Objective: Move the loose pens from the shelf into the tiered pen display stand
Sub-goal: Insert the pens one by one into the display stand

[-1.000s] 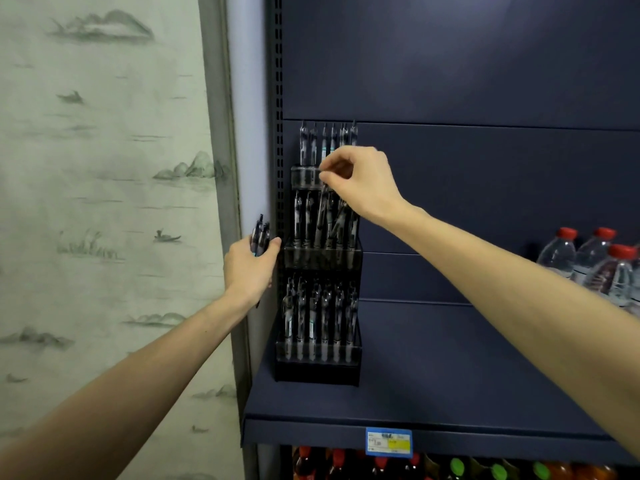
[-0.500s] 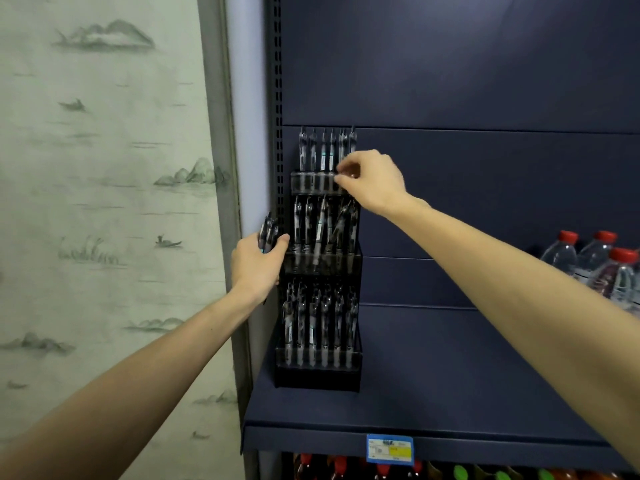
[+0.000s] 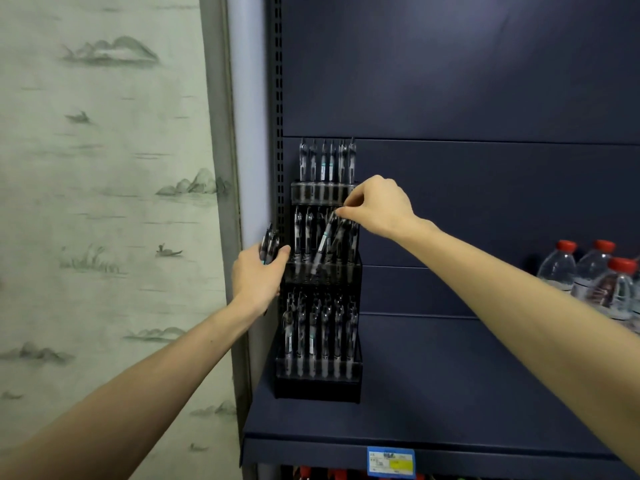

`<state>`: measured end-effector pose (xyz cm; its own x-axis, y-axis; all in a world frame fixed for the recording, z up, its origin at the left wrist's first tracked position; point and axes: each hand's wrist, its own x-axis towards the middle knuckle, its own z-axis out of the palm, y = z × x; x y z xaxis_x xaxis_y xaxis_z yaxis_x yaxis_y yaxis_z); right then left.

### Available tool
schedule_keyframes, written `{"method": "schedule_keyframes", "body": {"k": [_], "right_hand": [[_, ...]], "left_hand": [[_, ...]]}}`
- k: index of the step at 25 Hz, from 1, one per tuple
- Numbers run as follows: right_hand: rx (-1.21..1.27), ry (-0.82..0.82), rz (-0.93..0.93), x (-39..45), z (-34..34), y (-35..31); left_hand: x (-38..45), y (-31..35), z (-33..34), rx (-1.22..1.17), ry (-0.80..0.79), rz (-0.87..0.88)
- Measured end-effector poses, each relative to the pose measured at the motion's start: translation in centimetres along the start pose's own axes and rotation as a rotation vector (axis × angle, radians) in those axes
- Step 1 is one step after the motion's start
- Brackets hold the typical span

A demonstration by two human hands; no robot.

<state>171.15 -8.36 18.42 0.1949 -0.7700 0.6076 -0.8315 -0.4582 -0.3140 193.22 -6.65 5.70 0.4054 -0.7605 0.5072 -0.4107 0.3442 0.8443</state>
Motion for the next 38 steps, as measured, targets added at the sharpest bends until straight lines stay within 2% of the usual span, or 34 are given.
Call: {"method": "schedule_keyframes", "body": {"k": [3, 10, 20, 26, 34, 38], "right_hand": [[-0.139, 0.078, -0.004, -0.7, 0.5, -0.4], [0.079, 0.028, -0.017, -0.1, 1.2, -0.7], [0.097, -0.046, 0.04, 1.6, 1.4, -0.4], [0.002, -0.072, 0.087, 2.2, 2.1, -1.0], [0.155, -0.148, -0.092, 2.9, 1.7, -2.2], [-0.032, -0.099, -0.203, 2.8, 1.8, -2.6]], "left_hand": [[0.0, -0.5, -0.3, 0.002, -0.01, 0.005], [-0.2, -0.7, -0.4, 0.001, 0.008, -0.012], [-0.2, -0.7, -0.3, 0.013, 0.001, -0.018], [-0.3, -0.7, -0.6, 0.001, 0.006, -0.012], [0.3, -1.3, -0.8, -0.002, 0.026, -0.02], [0.4, -1.5, -0.9, -0.013, 0.018, -0.022]]}}
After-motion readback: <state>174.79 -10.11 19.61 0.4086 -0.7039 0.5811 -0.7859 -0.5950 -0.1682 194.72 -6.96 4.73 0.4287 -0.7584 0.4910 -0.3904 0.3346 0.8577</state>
